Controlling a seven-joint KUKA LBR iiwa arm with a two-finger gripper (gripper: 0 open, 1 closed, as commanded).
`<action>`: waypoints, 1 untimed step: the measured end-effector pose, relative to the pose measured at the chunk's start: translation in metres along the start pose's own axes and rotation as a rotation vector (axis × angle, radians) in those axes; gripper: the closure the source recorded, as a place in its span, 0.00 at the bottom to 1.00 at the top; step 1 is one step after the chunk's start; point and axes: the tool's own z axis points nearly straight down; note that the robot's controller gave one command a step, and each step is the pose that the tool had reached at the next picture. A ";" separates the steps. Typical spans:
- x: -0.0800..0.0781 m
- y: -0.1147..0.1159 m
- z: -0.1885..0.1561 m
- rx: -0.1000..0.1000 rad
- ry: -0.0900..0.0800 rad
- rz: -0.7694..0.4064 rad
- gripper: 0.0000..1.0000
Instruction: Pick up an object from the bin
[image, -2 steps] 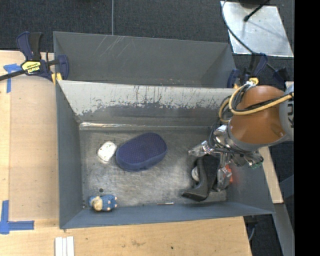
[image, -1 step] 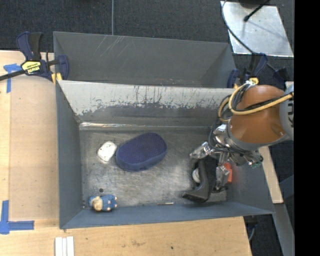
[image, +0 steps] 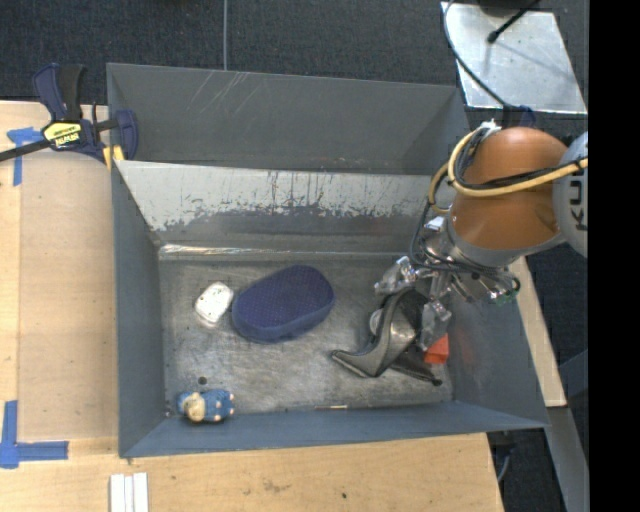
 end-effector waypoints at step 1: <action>0.001 0.006 -0.085 0.003 -0.002 0.026 1.00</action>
Offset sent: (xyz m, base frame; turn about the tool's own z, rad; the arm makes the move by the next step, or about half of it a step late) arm -0.0050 0.0048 0.0825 0.0261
